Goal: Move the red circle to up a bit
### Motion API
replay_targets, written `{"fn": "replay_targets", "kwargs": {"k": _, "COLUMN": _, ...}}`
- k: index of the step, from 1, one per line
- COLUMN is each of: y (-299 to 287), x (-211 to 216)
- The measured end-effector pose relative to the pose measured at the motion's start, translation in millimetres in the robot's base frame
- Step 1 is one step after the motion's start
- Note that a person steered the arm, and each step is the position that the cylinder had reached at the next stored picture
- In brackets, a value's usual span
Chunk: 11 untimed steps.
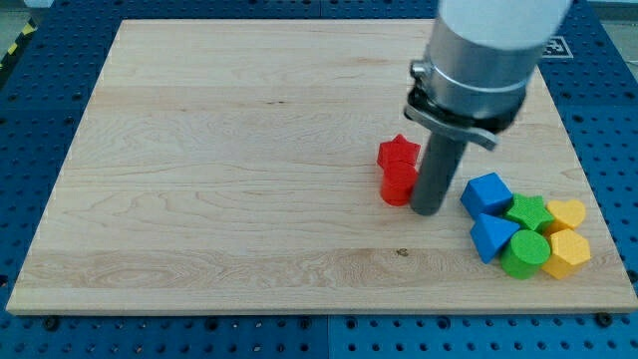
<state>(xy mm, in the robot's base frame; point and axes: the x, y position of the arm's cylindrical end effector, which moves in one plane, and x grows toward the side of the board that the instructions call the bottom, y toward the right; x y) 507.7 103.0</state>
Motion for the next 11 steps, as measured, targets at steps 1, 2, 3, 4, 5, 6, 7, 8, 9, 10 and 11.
{"fn": "replay_targets", "kwargs": {"k": 1, "y": -1, "x": -10}}
{"fn": "replay_targets", "kwargs": {"k": 2, "y": -1, "x": -1}}
{"fn": "replay_targets", "kwargs": {"k": 3, "y": -5, "x": 37}}
{"fn": "replay_targets", "kwargs": {"k": 4, "y": -35, "x": 12}}
{"fn": "replay_targets", "kwargs": {"k": 5, "y": -26, "x": -28}}
{"fn": "replay_targets", "kwargs": {"k": 6, "y": -24, "x": -30}}
{"fn": "replay_targets", "kwargs": {"k": 7, "y": -24, "x": -20}}
{"fn": "replay_targets", "kwargs": {"k": 8, "y": -32, "x": -9}}
{"fn": "replay_targets", "kwargs": {"k": 9, "y": -39, "x": -47}}
{"fn": "replay_targets", "kwargs": {"k": 10, "y": -39, "x": -49}}
{"fn": "replay_targets", "kwargs": {"k": 11, "y": -32, "x": -17}}
